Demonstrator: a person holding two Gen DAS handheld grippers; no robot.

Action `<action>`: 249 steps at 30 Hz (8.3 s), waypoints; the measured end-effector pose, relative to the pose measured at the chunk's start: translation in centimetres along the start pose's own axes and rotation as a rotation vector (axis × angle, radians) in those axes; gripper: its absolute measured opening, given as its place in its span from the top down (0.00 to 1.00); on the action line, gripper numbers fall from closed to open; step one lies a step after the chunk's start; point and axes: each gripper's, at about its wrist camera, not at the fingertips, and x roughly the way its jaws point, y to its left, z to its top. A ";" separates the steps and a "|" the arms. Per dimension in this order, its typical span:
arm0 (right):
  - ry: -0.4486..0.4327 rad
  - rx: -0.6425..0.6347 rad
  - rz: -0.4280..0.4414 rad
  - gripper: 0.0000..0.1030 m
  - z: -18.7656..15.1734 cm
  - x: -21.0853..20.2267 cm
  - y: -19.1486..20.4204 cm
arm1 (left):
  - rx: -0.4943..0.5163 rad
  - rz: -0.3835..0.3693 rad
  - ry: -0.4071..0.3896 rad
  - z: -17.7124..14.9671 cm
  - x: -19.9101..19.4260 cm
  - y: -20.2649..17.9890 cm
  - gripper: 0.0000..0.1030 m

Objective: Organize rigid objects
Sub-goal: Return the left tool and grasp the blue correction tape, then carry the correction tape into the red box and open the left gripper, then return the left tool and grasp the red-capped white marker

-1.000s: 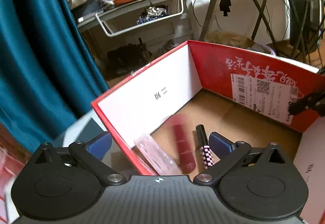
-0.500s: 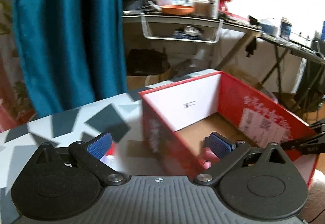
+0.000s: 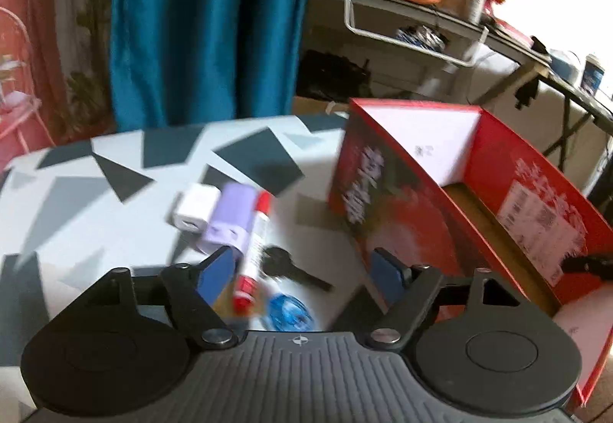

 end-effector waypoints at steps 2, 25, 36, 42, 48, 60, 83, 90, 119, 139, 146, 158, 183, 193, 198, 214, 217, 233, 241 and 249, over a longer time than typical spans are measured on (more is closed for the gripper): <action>0.000 0.000 0.000 0.88 0.0 0.0 0.0 | 0.023 0.005 0.017 -0.8 0.7 -0.8 0.30; -0.001 -0.001 -0.002 0.88 0.0 0.0 0.1 | 0.073 0.117 0.120 -3.7 5.0 -1.5 0.63; -0.005 0.006 0.001 0.88 -0.1 -0.1 -0.1 | 0.014 0.113 0.073 -7.4 1.3 -1.7 0.64; -0.009 0.010 0.001 0.88 -0.1 -0.1 -0.2 | 0.005 0.154 0.024 -9.6 -0.1 -2.3 0.66; -0.010 0.012 0.002 0.88 -0.1 -0.1 -0.2 | 0.005 0.166 -0.009 -10.0 -0.2 -2.5 0.66; -0.011 0.016 0.002 0.88 -0.1 -0.2 -0.2 | -0.010 0.176 -0.003 -9.9 -0.3 -2.5 0.66; -0.009 0.016 0.008 0.86 -0.2 -0.2 -0.1 | -0.050 0.236 -0.009 -9.2 0.4 -2.3 0.67; -0.010 0.018 0.009 0.86 -0.2 -0.1 -0.1 | -0.082 0.212 0.012 -8.7 0.3 -1.6 0.69; -0.011 0.014 0.012 0.86 -0.2 -0.1 -0.1 | 0.347 -0.020 -0.147 1.9 -0.9 -10.4 0.69; -0.012 0.021 0.020 0.85 -0.3 -0.1 -0.1 | 0.348 -0.063 -0.123 1.8 -0.7 -10.9 0.65; 0.002 0.016 0.012 0.86 -0.2 -0.1 -0.1 | 0.305 -0.043 -0.109 1.9 -0.6 -10.3 0.64; 0.078 -0.005 -0.011 0.88 0.4 0.2 0.3 | 0.250 -0.011 -0.108 2.4 -1.1 -8.8 0.62; 0.087 -0.031 -0.028 0.86 0.5 0.3 0.8 | 0.059 0.053 0.068 -0.7 0.2 1.4 0.54; 0.101 -0.044 -0.025 0.84 0.7 0.3 0.8 | 0.087 0.113 0.114 0.7 5.2 1.4 0.79; 0.107 -0.049 -0.017 0.83 0.8 0.4 0.9 | 0.091 0.139 0.128 1.9 7.9 1.2 0.79; 0.103 -0.043 0.008 0.83 0.7 0.5 0.3 | 0.144 0.161 0.203 0.1 7.7 0.3 0.84; 0.104 -0.040 0.011 0.83 0.7 0.5 0.2 | 0.144 0.143 0.239 -0.7 6.4 -0.2 0.84; 0.095 -0.032 0.020 0.84 0.6 0.5 0.2 | 0.045 0.149 0.277 -2.1 6.0 -1.2 0.83; 0.090 0.006 0.022 0.84 0.5 0.5 -0.1 | 0.052 0.173 0.226 -2.8 5.7 -1.6 0.83; 0.087 0.011 0.018 0.85 0.5 0.5 -0.1 | 0.059 0.194 0.203 -3.2 5.4 -2.0 0.83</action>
